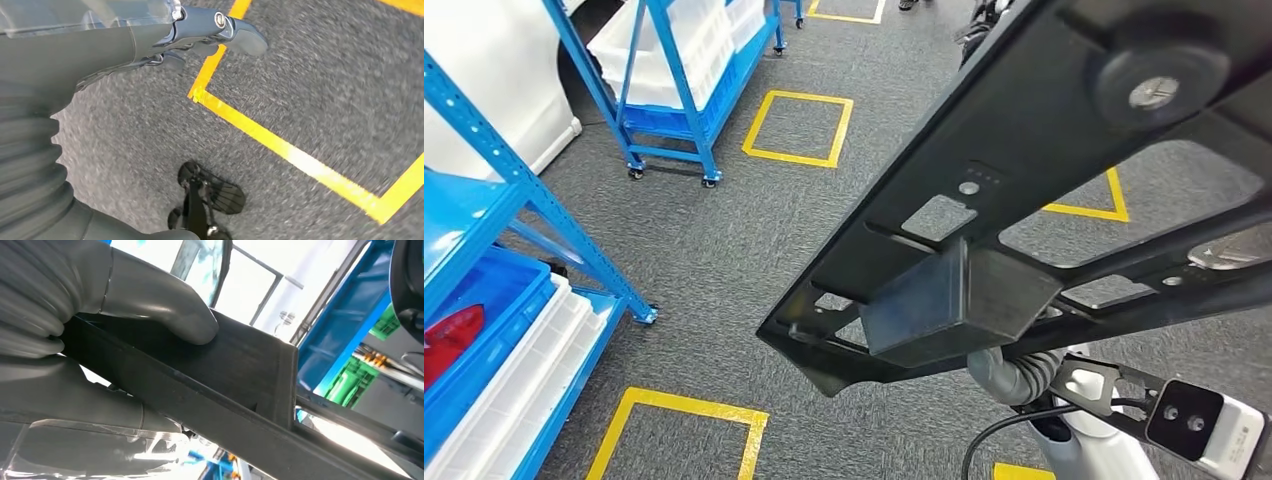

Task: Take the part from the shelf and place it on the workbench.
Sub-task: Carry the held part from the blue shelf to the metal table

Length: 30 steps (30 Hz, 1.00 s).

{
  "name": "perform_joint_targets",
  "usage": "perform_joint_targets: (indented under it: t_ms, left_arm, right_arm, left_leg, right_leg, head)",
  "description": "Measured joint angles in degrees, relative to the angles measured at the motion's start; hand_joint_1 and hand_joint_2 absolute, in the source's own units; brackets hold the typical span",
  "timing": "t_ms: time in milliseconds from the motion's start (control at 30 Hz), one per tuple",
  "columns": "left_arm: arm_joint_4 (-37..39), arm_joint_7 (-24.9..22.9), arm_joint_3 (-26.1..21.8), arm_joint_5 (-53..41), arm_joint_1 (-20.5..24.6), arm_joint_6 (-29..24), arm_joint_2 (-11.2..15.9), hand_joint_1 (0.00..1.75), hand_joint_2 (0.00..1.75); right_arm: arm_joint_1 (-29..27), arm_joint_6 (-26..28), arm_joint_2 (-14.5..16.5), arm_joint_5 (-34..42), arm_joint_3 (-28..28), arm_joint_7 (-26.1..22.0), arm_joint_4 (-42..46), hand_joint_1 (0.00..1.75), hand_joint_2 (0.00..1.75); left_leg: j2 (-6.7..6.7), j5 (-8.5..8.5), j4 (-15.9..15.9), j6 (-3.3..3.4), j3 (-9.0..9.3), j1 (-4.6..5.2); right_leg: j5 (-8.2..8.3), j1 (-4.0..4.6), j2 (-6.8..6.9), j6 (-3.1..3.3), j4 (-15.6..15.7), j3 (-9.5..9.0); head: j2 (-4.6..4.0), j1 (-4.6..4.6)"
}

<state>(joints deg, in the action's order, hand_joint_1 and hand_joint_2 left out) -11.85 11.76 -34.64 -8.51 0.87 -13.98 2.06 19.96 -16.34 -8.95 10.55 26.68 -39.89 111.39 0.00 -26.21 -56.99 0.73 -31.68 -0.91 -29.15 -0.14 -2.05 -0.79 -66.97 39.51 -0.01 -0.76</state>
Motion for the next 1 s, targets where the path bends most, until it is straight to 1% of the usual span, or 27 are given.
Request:
perform_joint_targets:
  t_ms: [33, 67, 100, 133, 167, 233, 267, 300, 367, 400, 433, 467, 500, 533, 567, 600, 633, 667, 700, 733, 767, 800, 867, 900, 933, 967, 1000]
  left_arm:
    - [0.0, 0.0, 0.0, -0.1, -0.1, 0.0, -0.1, 0.00, 1.75]
    - [0.0, -0.1, 0.0, -0.2, -0.1, 0.0, -0.3, 0.00, 1.75]
    - [0.0, -0.1, 0.0, -0.2, -0.1, 0.0, -0.4, 0.00, 1.75]
    - [0.0, -0.1, 0.0, -0.2, -0.1, 0.0, -0.5, 0.00, 1.75]
    - [0.0, -0.1, 0.0, -0.2, -0.1, 0.0, -0.6, 0.00, 1.75]
    - [0.0, -0.3, 0.0, -0.3, 0.0, 0.0, -0.7, 0.00, 1.75]
    - [0.0, -0.4, 0.0, -0.3, 0.1, 0.0, -0.7, 0.00, 1.75]
    - [0.0, -0.6, 0.0, -0.3, 0.1, -0.1, -0.8, 0.00, 1.75]
    - [0.0, -0.6, -0.2, 0.0, 0.2, -0.4, -1.0, 0.00, 1.75]
    - [0.0, -0.5, -0.3, 0.1, 0.2, -0.7, -1.3, 0.00, 1.75]
    - [0.0, -0.3, -0.5, 0.3, 0.3, -0.9, -1.5, 0.00, 1.75]
    - [0.0, -0.1, -0.8, 0.4, 0.3, -1.0, -1.8, 0.00, 1.75]
    - [0.0, 0.1, -1.0, 0.5, 0.2, -1.0, -2.0, 0.00, 1.75]
    - [0.0, 0.3, -1.2, 0.6, 0.1, -1.0, -2.2, 0.00, 1.75]
    - [0.0, 0.4, -1.3, 0.6, 0.0, -1.0, -2.4, 0.00, 1.75]
    - [0.0, 0.4, -1.4, 0.6, -0.1, -1.1, -2.6, 0.00, 1.75]
    - [0.0, 0.4, -1.5, 0.6, -0.1, -1.3, -2.7, 0.00, 1.75]
    - [0.0, 0.3, -1.7, 0.6, -0.1, -1.4, -2.8, 0.00, 1.75]
    - [0.0, 0.3, -1.8, 0.5, -0.1, -1.6, -2.9, 0.00, 1.75]
    - [0.0, 0.2, -2.0, 0.3, -0.1, -1.7, -2.9, 0.00, 1.75]
    - [0.0, 0.1, -2.2, 0.1, -0.1, -1.7, -2.9, 0.00, 1.75]
    - [0.0, 0.1, -2.3, -0.1, 0.0, -1.8, -2.9, 0.00, 1.75]
    - [0.0, 0.0, -2.4, -0.4, 0.1, -1.9, -2.8, 0.00, 1.75]
    - [0.0, 0.0, -2.5, -0.5, 0.1, -2.0, -2.7, 0.00, 1.75]
    - [0.0, -0.1, -2.5, -0.7, 0.2, -2.0, -2.7, 0.00, 1.75]
    - [0.0, -0.2, -2.5, -0.9, 0.2, -2.0, -2.7, 0.00, 1.75]
    - [0.0, -0.4, -2.5, -1.2, 0.2, -2.1, -2.7, 0.00, 1.75]
  right_arm:
    - [0.1, 0.1, 0.0, 0.0, 0.1, 0.0, -0.2, 1.75, 1.75]
    - [0.2, 0.1, -0.1, 0.0, 0.1, 0.0, -0.3, 1.75, 1.75]
    - [0.2, 0.2, -0.1, 0.0, 0.2, 0.1, -0.4, 1.75, 1.75]
    - [0.2, 0.2, -0.2, 0.0, 0.3, 0.1, -0.5, 1.75, 1.75]
    - [0.2, 0.3, -0.2, 0.0, 0.3, 0.1, -0.6, 1.75, 1.75]
    - [0.5, 0.6, -0.2, 0.0, 0.4, 0.2, -0.6, 1.75, 1.75]
    - [0.7, 0.8, -0.2, 0.0, 0.4, 0.2, -0.6, 1.75, 1.75]
    - [0.9, 1.1, -0.2, 0.1, 0.5, 0.2, -0.7, 1.75, 1.75]
    - [1.1, 1.3, -0.2, 0.1, 0.8, 0.3, -0.8, 1.75, 1.75]
    - [1.2, 1.2, -0.2, 0.1, 1.1, 0.3, -0.9, 1.75, 1.75]
    - [1.4, 1.1, -0.1, 0.1, 1.5, 0.3, -1.0, 1.75, 1.75]
    - [1.6, 1.1, 0.0, 0.1, 1.9, 0.3, -1.2, 1.75, 1.75]
    - [1.7, 1.0, 0.1, 0.1, 2.4, 0.3, -1.4, 1.75, 1.75]
    - [1.8, 1.1, 0.2, 0.1, 2.7, 0.3, -1.6, 1.75, 1.75]
    - [1.8, 1.3, 0.3, 0.0, 3.1, 0.3, -1.9, 1.75, 1.75]
    - [1.8, 1.6, 0.3, 0.0, 3.3, 0.3, -2.2, 1.75, 1.75]
    - [1.8, 1.8, 0.3, -0.2, 3.5, 0.3, -2.4, 1.75, 1.75]
    - [1.8, 2.1, 0.3, -0.3, 3.6, 0.3, -2.6, 1.75, 1.75]
    - [1.8, 2.4, 0.3, -0.5, 3.7, 0.3, -2.7, 1.75, 1.75]
    - [1.8, 2.6, 0.3, -0.7, 3.8, 0.3, -2.8, 1.75, 1.75]
    - [1.7, 2.9, 0.3, -0.9, 3.9, 0.2, -2.8, 1.75, 1.75]
    - [1.6, 3.1, 0.3, -1.0, 4.0, 0.2, -2.9, 1.75, 1.75]
    - [1.3, 3.6, 0.1, -1.3, 4.1, 0.2, -2.8, 1.75, 1.75]
    - [1.1, 3.8, 0.0, -1.6, 4.1, 0.2, -2.7, 1.75, 1.75]
    - [1.1, 4.1, -0.1, -1.9, 4.2, 0.4, -2.6, 1.75, 1.75]
    - [1.0, 4.4, -0.2, -2.2, 4.2, 0.6, -2.6, 1.75, 1.75]
    - [1.0, 4.7, -0.2, -2.6, 4.2, 0.8, -2.5, 1.75, 1.75]
  left_leg:
    - [0.73, -0.03, 0.0, 0.09, -0.04, 0.12]
    - [1.45, -0.07, 0.0, 0.10, -0.05, 0.20]
    - [2.15, -0.13, 0.0, 0.08, -0.04, 0.23]
    - [2.82, -0.21, 0.0, 0.01, 0.03, 0.25]
    - [3.41, -0.31, 0.0, -0.11, 0.16, 0.26]
    - [4.41, -0.62, -0.1, -0.54, 0.46, 0.48]
    - [4.85, -0.77, -0.1, -0.83, 0.60, 0.62]
    - [5.34, -0.91, -0.1, -1.14, 0.71, 0.75]
    - [6.25, -1.19, 0.0, -1.78, 0.93, 0.71]
    - [5.83, -1.63, -0.5, -2.08, 0.89, 0.58]
    - [4.78, -2.63, -1.9, -2.30, 0.35, 0.44]
    - [3.31, -4.22, -4.6, -2.48, -0.86, 0.29]
    - [1.84, -6.10, -8.4, -2.58, -2.67, 0.23]
    - [1.02, -7.81, -12.6, -2.65, -4.82, 0.20]
    - [0.65, -8.69, -15.9, -2.70, -6.63, 0.20]
    - [0.52, -8.45, -17.3, -2.69, -7.62, 0.20]
    - [0.45, -7.01, -16.2, -2.64, -7.44, 0.19]
    - [0.14, -4.73, -12.9, -2.57, -6.18, 0.15]
    - [-1.01, -2.49, -8.6, -2.47, -4.46, 0.02]
    - [-2.37, -0.89, -4.8, -2.37, -2.85, -0.12]
    - [-3.50, -0.06, -2.3, -2.26, -1.80, -0.20]
    - [-4.26, 0.04, -1.2, -2.08, -1.38, -0.19]
    - [-3.36, 0.08, -0.9, -1.50, -1.20, -0.07]
    - [-2.69, 0.21, -0.7, -1.10, -1.04, -0.09]
    - [-1.99, 0.34, -0.4, -0.70, -0.89, -0.14]
    - [-1.28, 0.43, -0.2, -0.35, -0.76, -0.18]
    - [-0.57, 0.40, -0.1, -0.12, -0.72, -0.03]
  right_leg:
    - [-1.67, -0.14, 0.88, -0.16, -4.0, 1.96]
    - [-2.55, -0.31, 1.31, -0.28, -6.9, 3.37]
    - [-2.31, -0.45, 1.55, -0.36, -7.7, 3.70]
    - [-1.03, -0.55, 1.84, -0.38, -6.0, 2.76]
    - [0.86, -0.59, 2.48, -0.31, -2.2, 0.70]
    - [3.49, -0.24, 5.15, 0.14, 6.0, -3.66]
    - [3.93, 0.01, 6.00, 0.43, 8.3, -4.83]
    - [3.85, 0.28, 6.30, 0.73, 9.1, -5.16]
    - [4.04, 0.35, 4.84, 1.33, 9.4, -5.12]
    - [4.19, 0.25, 4.21, 1.66, 9.6, -5.24]
    - [4.35, 0.10, 3.61, 2.02, 9.9, -5.40]
    - [4.47, -0.06, 3.00, 2.30, 10.1, -5.57]
    - [4.47, -0.02, 2.37, 2.46, 10.1, -5.60]
    - [4.46, 0.03, 1.66, 2.57, 10.1, -5.61]
    - [4.45, 0.08, 0.87, 2.60, 10.0, -5.62]
    - [4.41, 0.11, 0.09, 2.61, 9.9, -5.64]
    - [4.37, 0.12, -0.71, 2.57, 9.9, -5.70]
    - [4.29, 0.09, -1.50, 2.47, 9.7, -5.78]
    - [4.18, 0.04, -2.22, 2.31, 9.6, -5.80]
    - [4.05, 0.06, -2.93, 2.08, 9.3, -5.69]
    - [4.00, 0.02, -3.55, 1.78, 9.1, -5.48]
    - [4.01, -0.05, -4.15, 1.43, 9.0, -5.23]
    - [4.17, -0.24, -5.21, 0.69, 9.0, -4.92]
    - [3.95, -0.22, -4.79, 0.41, 8.7, -4.75]
    - [3.22, -0.15, -3.69, 0.21, 7.6, -4.21]
    - [1.88, -0.08, -2.13, 0.06, 5.3, -3.09]
    - [0.07, -0.08, -0.40, -0.06, 1.8, -1.34]
  head:
    - [-0.01, -0.02]
    - [-0.01, -0.02]
    - [0.00, -0.03]
    - [0.00, -0.04]
    - [0.00, -0.04]
    - [0.00, 0.01]
    - [-0.01, 0.07]
    - [0.00, 0.13]
    - [0.00, 0.18]
    - [0.01, 0.21]
    - [0.01, 0.26]
    - [0.01, 0.37]
    - [0.01, 0.47]
    - [0.01, 0.58]
    - [0.00, 0.62]
    - [-0.01, 0.63]
    - [-0.01, 0.64]
    - [-0.01, 0.63]
    - [-0.01, 0.65]
    - [0.00, 0.64]
    - [0.00, 0.64]
    - [0.00, 0.66]
    - [0.00, 0.66]
    - [0.00, 0.65]
    - [0.00, 0.51]
    - [0.01, 0.39]
    - [0.01, 0.26]
